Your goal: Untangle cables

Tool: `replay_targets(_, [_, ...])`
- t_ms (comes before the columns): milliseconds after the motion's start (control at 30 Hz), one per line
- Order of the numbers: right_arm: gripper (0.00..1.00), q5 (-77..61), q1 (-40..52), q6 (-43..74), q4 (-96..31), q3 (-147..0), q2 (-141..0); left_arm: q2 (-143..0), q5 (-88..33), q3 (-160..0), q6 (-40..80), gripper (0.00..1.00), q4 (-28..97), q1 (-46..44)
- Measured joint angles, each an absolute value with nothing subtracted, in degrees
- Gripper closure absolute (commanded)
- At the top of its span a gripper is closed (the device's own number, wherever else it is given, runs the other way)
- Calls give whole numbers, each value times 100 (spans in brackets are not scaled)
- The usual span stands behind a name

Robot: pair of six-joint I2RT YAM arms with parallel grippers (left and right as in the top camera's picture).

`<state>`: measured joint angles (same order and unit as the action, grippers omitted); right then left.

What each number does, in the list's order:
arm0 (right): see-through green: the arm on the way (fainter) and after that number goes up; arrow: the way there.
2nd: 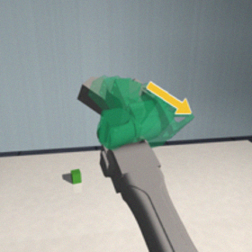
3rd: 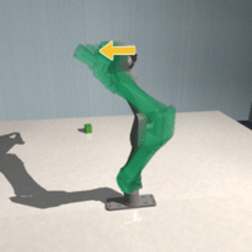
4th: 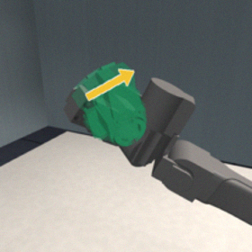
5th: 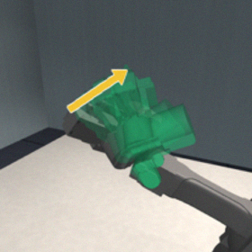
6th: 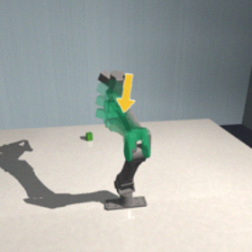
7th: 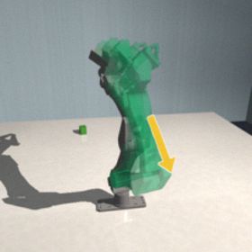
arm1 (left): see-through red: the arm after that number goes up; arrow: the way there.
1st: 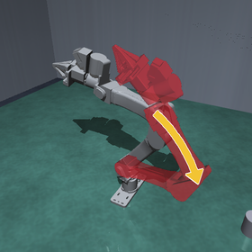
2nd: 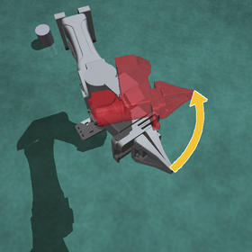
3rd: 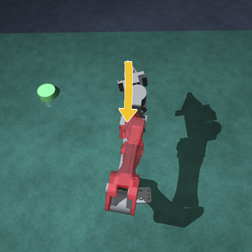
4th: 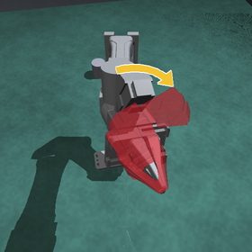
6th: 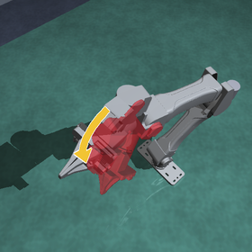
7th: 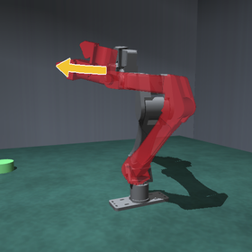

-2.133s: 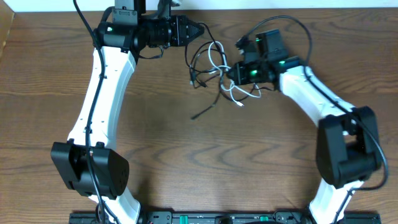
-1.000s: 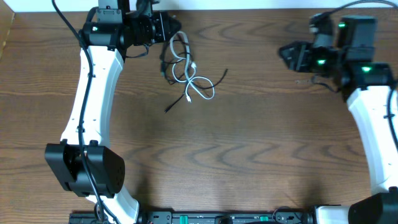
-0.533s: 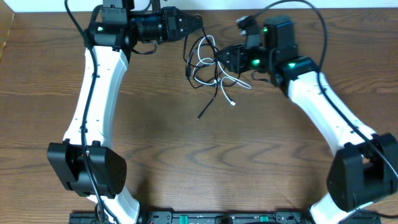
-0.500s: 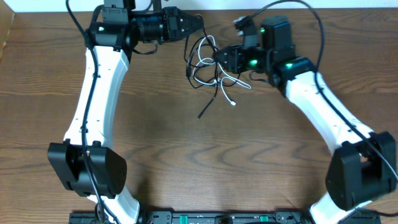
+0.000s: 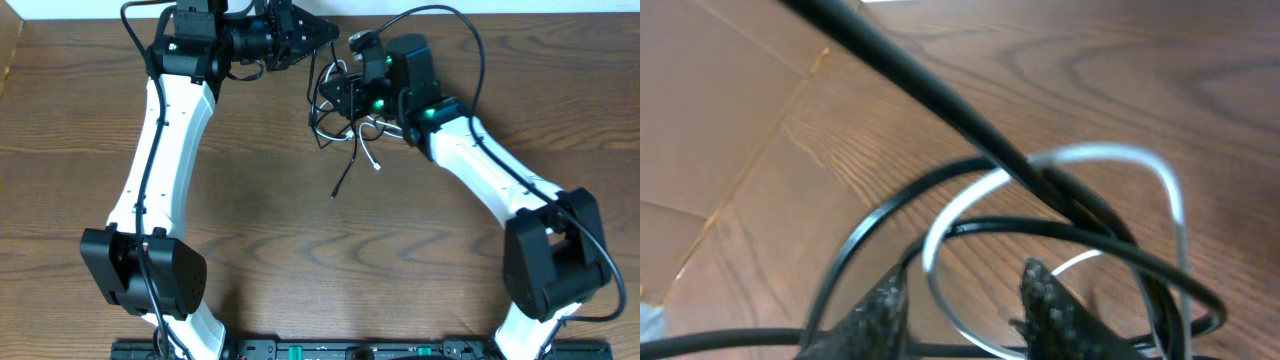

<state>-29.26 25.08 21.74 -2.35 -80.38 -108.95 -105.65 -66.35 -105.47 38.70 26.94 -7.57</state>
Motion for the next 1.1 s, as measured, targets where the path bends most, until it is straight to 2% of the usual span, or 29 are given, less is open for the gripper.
replay_targets(133, [87, -2383, 2724, 2403, -209, -8038, -11201, -10565, -6635, -10547, 4075, 93, 2689, -757])
replay_targets(200, [98, -2255, 2773, 2436, -193, -8038, -11271, -10565, -6635, -10547, 4097, 93, 2692, -757])
replay_targets(233, [99, -2215, 2781, 2475, -185, -8038, -11290, -10567, -6635, -10547, 4106, 93, 2692, -757])
replay_targets(500, [99, -2523, 2556, 2604, -572, -8038, -11128, -10565, -6554, -10547, 3723, 93, 2801, -757])
replay_targets(800, [99, -3697, 1400, 2567, -1918, -8025, -8624, -10565, -3938, -10549, 1933, 93, 4381, -755])
replay_targets(1100, [99, -4270, -421, 2615, -2281, -8025, -7487, -10565, -2936, -10549, 913, 93, 4759, -760])
